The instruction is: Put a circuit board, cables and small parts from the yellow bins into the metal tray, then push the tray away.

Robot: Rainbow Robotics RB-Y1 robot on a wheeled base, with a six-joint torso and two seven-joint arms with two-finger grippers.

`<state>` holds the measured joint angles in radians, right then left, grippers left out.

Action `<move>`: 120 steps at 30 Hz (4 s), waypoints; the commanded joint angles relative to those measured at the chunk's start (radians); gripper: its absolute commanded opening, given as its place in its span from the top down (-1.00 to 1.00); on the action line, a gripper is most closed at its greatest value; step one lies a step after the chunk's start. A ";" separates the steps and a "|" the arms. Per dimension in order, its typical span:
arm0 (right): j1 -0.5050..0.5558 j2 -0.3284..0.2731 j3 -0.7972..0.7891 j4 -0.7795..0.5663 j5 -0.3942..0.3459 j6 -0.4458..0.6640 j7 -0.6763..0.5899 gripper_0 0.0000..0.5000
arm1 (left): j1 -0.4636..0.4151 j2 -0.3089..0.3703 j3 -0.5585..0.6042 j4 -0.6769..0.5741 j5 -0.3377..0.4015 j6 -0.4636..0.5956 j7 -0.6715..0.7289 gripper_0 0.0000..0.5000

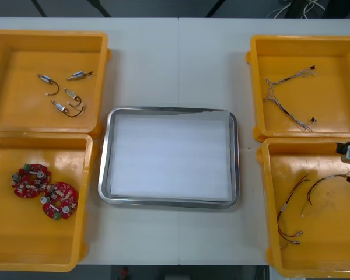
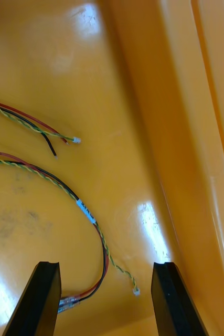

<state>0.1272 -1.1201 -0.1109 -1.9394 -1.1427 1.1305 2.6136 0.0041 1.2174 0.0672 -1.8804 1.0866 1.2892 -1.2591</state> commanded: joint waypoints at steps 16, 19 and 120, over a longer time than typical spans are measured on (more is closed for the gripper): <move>-0.121 -0.038 0.166 0.140 -0.006 -0.055 0.037 -1.00 | -0.024 0.050 -0.182 0.060 -0.030 -0.129 0.061 -1.00; -0.161 -0.037 0.220 0.178 -0.009 -0.084 0.039 -1.00 | -0.049 0.050 -0.218 0.079 -0.031 -0.145 0.061 -1.00; -0.261 0.094 -0.270 -0.020 -0.095 0.635 -0.572 1.00 | -0.082 0.071 -0.313 0.090 -0.013 -0.199 0.067 1.00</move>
<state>-0.1334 -1.0464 -0.3372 -1.9046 -1.2387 1.7441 2.1341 -0.0562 1.2190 -0.2242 -1.7713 1.0621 1.0817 -1.2589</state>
